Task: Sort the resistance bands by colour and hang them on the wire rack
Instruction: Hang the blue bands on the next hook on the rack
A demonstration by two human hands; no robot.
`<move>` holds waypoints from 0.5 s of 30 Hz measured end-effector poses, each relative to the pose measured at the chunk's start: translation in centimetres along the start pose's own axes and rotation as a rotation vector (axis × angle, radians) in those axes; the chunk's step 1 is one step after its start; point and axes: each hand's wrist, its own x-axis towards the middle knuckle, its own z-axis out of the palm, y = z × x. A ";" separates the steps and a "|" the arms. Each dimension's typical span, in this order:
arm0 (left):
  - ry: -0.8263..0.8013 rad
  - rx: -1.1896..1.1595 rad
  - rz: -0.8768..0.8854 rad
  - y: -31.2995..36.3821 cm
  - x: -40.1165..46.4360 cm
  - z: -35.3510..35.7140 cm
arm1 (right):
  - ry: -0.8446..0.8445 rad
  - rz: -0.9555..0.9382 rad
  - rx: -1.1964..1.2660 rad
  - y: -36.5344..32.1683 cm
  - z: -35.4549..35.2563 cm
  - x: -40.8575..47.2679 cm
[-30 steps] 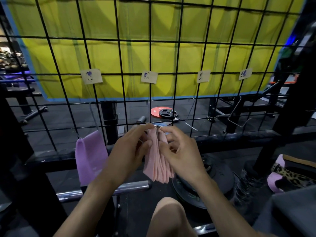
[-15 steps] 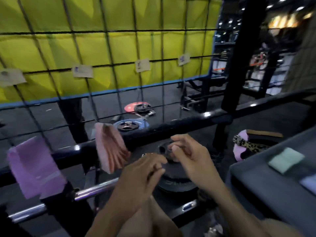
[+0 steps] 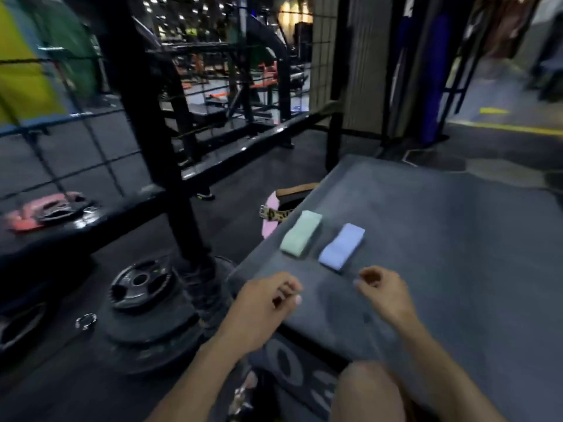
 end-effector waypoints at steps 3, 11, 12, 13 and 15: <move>-0.038 -0.042 -0.038 0.1 1.6 2.1 | 0.000 0.095 -0.014 1.0 1.0 2.2; -0.050 -0.001 -0.147 -2.4 1.7 2.9 | 0.062 0.186 -0.170 -0.2 5.6 4.9; -0.053 0.009 -0.147 -2.5 1.7 2.7 | 0.072 0.201 -0.180 -0.5 5.8 5.1; -0.054 0.015 -0.147 -2.6 1.6 2.6 | 0.088 0.215 -0.175 -0.6 5.9 5.3; -0.063 0.018 -0.153 -2.9 1.6 2.5 | 0.118 0.236 -0.148 -0.5 6.1 5.7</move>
